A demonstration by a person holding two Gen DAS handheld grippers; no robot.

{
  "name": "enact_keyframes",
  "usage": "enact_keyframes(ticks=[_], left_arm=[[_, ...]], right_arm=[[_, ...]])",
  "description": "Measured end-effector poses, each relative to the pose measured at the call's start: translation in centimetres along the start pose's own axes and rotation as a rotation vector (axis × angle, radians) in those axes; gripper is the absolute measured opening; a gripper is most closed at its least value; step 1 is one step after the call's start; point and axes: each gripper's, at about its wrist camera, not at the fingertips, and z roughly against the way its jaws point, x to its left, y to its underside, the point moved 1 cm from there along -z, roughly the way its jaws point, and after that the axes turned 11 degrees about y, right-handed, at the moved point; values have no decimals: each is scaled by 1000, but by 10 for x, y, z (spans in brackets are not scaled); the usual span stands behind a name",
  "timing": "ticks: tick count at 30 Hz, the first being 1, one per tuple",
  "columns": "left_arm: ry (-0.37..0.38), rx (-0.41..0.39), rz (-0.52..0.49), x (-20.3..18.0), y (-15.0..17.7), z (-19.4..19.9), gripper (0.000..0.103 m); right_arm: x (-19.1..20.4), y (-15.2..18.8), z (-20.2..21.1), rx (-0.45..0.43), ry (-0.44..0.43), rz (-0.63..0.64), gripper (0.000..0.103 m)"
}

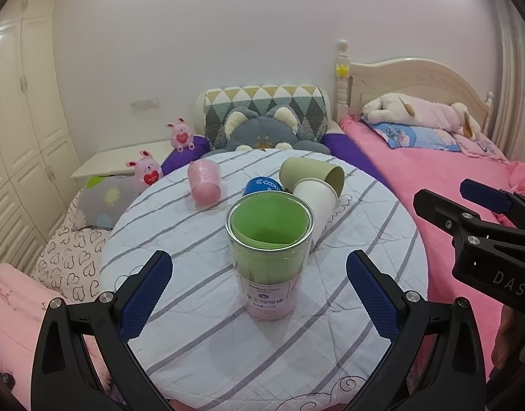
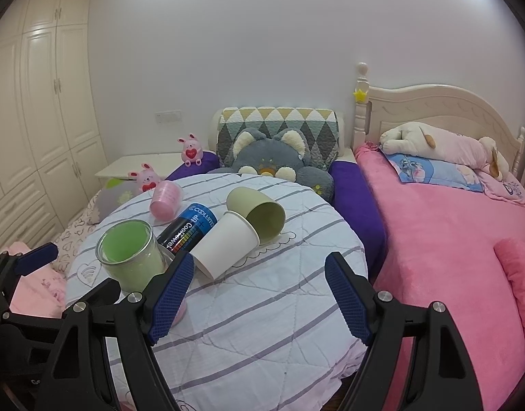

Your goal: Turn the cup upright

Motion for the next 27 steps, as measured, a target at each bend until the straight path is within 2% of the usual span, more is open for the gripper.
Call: enact_keyframes(ticks=[14, 27], left_arm=[[-36, -10, -42, -10, -32, -12, 103], [-41, -4, -32, -11, -38, -25, 103]], right_arm=[[-10, -21, -8, -15, 29, -5, 80], [-15, -26, -22, -2, 24, -15, 80]])
